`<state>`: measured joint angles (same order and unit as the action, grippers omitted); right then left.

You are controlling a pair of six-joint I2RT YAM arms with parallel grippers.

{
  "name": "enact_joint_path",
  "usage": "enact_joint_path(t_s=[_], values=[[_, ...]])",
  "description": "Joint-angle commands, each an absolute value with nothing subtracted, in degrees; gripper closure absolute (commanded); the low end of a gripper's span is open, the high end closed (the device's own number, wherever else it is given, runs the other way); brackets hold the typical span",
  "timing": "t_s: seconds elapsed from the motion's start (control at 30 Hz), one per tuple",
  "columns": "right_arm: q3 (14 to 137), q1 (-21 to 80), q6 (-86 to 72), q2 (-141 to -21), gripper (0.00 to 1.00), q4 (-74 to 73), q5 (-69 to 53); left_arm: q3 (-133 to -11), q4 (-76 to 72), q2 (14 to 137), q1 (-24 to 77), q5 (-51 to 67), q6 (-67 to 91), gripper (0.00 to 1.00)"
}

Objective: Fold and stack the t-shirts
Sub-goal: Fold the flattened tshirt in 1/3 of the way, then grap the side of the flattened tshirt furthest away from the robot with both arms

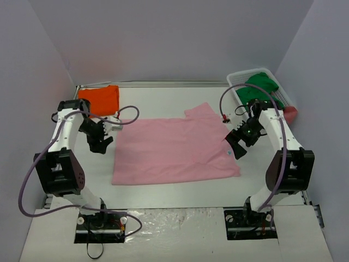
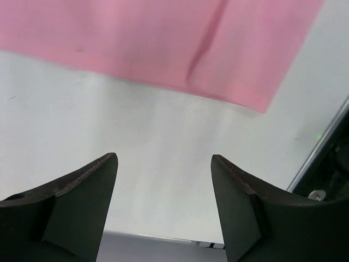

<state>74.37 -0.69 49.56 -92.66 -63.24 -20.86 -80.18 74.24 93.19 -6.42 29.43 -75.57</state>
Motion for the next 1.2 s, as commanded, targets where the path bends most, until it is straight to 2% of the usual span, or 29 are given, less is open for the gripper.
enact_joint_path(t_s=[0.0, 0.03, 0.07, 0.1, 0.17, 0.23, 0.27, 0.33, 0.37, 0.47, 0.6, 0.63, 0.73, 0.77, 0.87, 1.17], values=[[82.43, -0.53, 44.34, -87.72, 0.0, -58.76, -26.86, -85.95, 88.2, 86.5, -8.7, 36.97, -69.37, 0.32], [83.57, -0.53, 41.25, -86.84, 0.0, -54.71, -27.94, -87.0, 85.46, 85.44, -9.22, 38.48, -66.39, 0.32], [83.58, -0.53, 37.31, -85.7, 0.0, -49.88, -28.21, -86.66, 75.77, 84.39, -9.32, 39.37, -56.26, 0.32], [82.37, -0.44, 30.22, -82.82, 0.0, -38.44, -27.26, -85.7, 69.76, 81.5, -9.4, 39.9, -50.68, 0.32], [80.51, -0.35, 26.91, -81.22, 0.0, -28.88, -25.67, -80.98, 55.12, 78.24, -9.4, 40.43, -38.83, 0.32], [81.47, -0.7, 24.53, -83.31, 0.0, -27.69, -22.08, -76.4, 43.56, 72.79, -9.32, 36.32, -31.15, 0.3], [81.3, -0.79, 24.17, -84.02, 0.0, -27.08, -21.36, -71.5, 32.19, 71.12, -9.32, 33.43, -23.98, 0.29], [79.28, -0.88, 22.6, -86.04, 0.0, -23.65, -20.74, -67.87, 24.73, 67.25, -9.23, 27.46, -20.76, 0.18], [78.67, -1.14, 23.89, -87.0, 0.0, -23.47, -26.05, -66.46, 19.74, 66.45, -9.14, 25.33, -16.22, 0.15], [77.25, -1.15, 23.12, -91.65, 0.0, -21.36, -35.56, -67.31, 22.12, 67.49, -9.32, 23.82, -13.89, 0.11], [80.42, 2.89, 23.73, -97.99, 0.0, -24.17, -31.64, -70.49, 27.15, 71.97, -10.1, 24.69, -15.29, 0.1], [79.9, 3.51, 24.08, -98.17, 0.0, -24.17, -31.99, -70.49, 27.42, 72.59, -10.46, 25.65, -15.03, 0.03], [78.67, 6.67, 25.49, -97.91, 0.0, -24.79, -30.68, -71.18, 27.68, 76.71, -12.73, 33.02, -11.79, 0.06], [78.4, 7.29, 25.58, -97.91, 0.0, -24.87, -29.98, -71.8, 28.82, 79.95, -13.53, 39.83, -10.3, 0.06], [77.7, 7.21, 26.1, -98.09, 0.0, -25.31, -29.88, -74.79, 30.06, 87.33, -15.82, 49.71, -7.57, 0.06], [77.69, 6.24, 28.83, -102.91, 0.0, -28.03, -28.74, -84.1, 26.73, 108.34, -17.23, 60.89, -1.5, 0.06]])
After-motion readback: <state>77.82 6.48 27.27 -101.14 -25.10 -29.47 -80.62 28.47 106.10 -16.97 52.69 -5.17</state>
